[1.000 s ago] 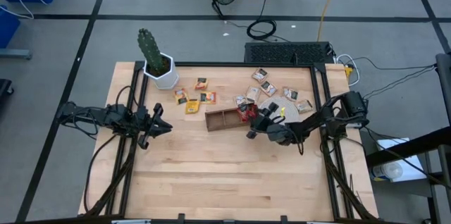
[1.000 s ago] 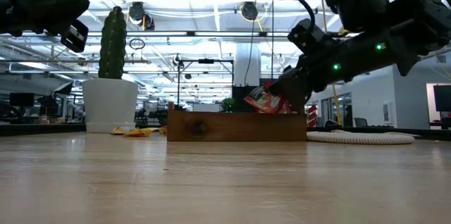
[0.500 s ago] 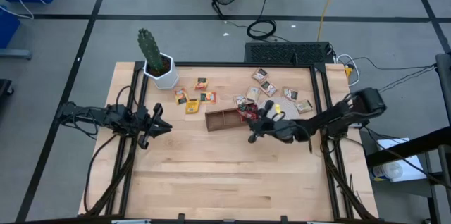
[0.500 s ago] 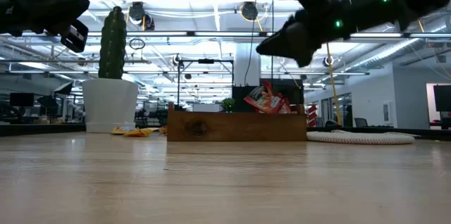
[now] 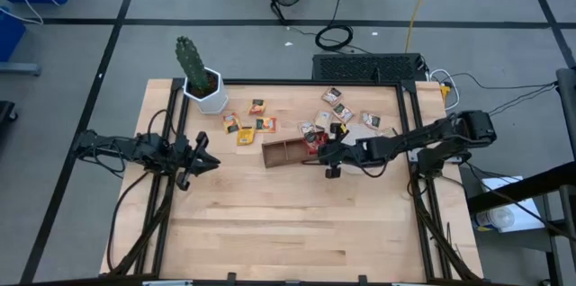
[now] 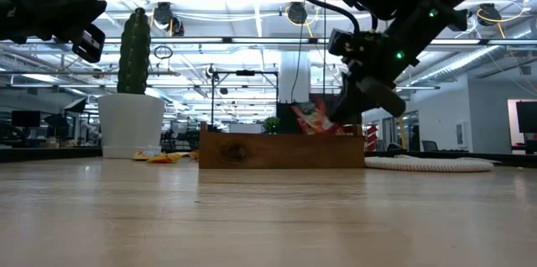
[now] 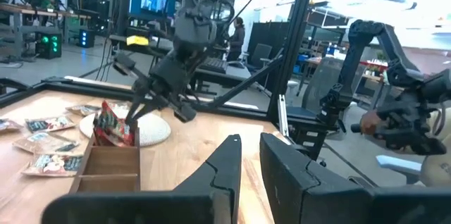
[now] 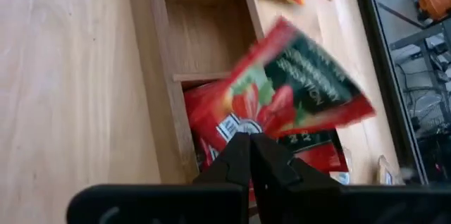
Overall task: Pick & Place Tea
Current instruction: Put the red tea bag into the right section of the wooden organizer
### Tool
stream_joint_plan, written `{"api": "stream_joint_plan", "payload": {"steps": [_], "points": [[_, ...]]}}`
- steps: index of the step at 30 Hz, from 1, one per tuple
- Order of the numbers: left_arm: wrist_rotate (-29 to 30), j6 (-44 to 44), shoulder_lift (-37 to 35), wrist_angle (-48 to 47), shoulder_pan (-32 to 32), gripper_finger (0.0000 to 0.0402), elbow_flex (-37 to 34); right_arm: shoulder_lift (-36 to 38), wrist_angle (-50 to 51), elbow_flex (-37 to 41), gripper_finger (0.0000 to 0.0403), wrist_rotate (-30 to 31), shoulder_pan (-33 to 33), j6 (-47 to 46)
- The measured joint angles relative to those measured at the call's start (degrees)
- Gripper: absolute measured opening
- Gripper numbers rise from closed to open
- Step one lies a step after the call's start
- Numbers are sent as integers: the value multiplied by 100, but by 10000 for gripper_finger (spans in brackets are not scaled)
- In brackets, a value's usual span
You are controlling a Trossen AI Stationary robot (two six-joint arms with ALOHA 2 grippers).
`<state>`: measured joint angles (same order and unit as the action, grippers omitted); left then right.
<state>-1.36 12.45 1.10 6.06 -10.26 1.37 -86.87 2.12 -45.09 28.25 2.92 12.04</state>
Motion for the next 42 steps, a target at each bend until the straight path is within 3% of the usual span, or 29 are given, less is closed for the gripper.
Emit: {"api": "stream_joint_plan", "payload": {"steps": [14, 21, 24, 27, 32, 34, 37, 42], "points": [[-1, 0, 1, 13, 0, 58, 0, -2, 139, 49, 0, 30, 9, -401], [-1, 0, 2, 9, 0, 58, 0, 81, -290, 49, 0, 1456, 277, -53], [-1, 0, 1, 8, 0, 58, 0, 335, -355, 49, 2, 1589, 275, -62], [-1, 0, 1, 9, 0, 58, 0, 704, -360, 40, 16, 882, 112, 14], [-1, 0, 2, 9, 0, 58, 0, 1034, -121, -473, 85, -1639, -669, -220], [1, 0, 0, 9, 2, 58, 0, 899, 351, -909, 122, -2336, -983, -437], [-2, 0, 1, 10, 0, 58, 0, 434, 1059, -1547, 172, -2827, -1241, -548], [-1, 0, 0, 9, 0, 58, 0, -351, 1392, -1980, 219, -2854, -1344, -346]]}}
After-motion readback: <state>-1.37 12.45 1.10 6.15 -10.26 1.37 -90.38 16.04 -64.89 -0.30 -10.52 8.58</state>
